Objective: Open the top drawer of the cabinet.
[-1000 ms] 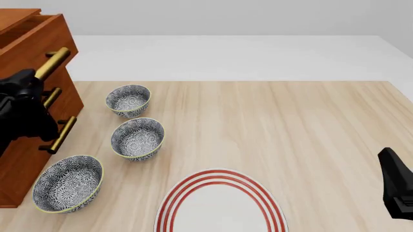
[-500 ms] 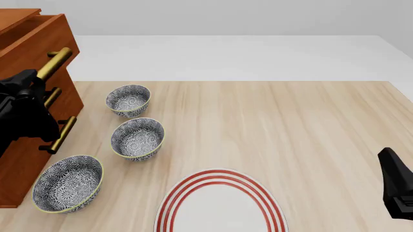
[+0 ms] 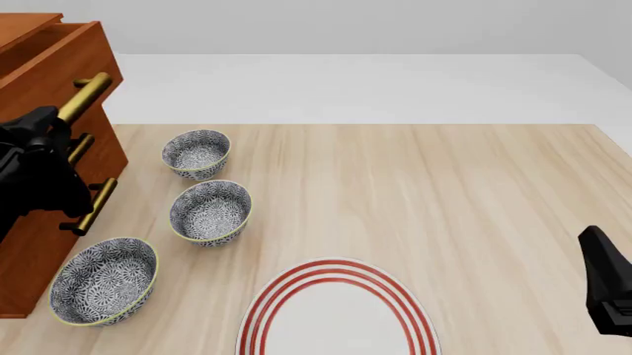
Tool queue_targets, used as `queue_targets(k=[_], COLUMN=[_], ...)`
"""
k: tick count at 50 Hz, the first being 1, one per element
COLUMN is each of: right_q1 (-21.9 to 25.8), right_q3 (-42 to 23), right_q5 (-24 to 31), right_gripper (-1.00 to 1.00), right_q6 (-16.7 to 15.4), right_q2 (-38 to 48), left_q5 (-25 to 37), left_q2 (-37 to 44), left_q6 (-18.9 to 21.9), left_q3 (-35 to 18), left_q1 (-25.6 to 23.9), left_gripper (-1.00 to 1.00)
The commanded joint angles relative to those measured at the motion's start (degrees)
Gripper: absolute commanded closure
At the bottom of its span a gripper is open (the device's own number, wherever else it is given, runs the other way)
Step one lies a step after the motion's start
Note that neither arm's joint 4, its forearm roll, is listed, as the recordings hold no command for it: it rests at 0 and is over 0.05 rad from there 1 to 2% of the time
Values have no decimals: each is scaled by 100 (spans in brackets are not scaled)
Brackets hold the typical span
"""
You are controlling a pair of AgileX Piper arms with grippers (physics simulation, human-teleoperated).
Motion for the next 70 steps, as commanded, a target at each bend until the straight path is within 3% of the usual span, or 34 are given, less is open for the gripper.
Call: queue_targets(k=[1, 28, 29, 41, 57, 70], right_q1=[0, 0, 1, 0, -1, 0], right_q3=[0, 0, 0, 0, 0, 0], right_q5=[-1, 1, 0, 1, 0, 0], right_gripper=[-100, -100, -100, -100, -100, -100], right_q6=[0, 1, 1, 1, 1, 0], right_q2=[0, 0, 0, 0, 0, 0], left_q5=[-179, -126, -143, 425, 2366, 3414], left_q2=[-283, -347, -396, -1274, -3305, -4210], left_q6=[42, 2, -83, 109, 143, -31], left_q3=[-35, -69, -145, 138, 269, 82], left_q1=[31, -79, -56, -73, -136, -136], left_gripper=[100, 100, -100, -100, -100, -100])
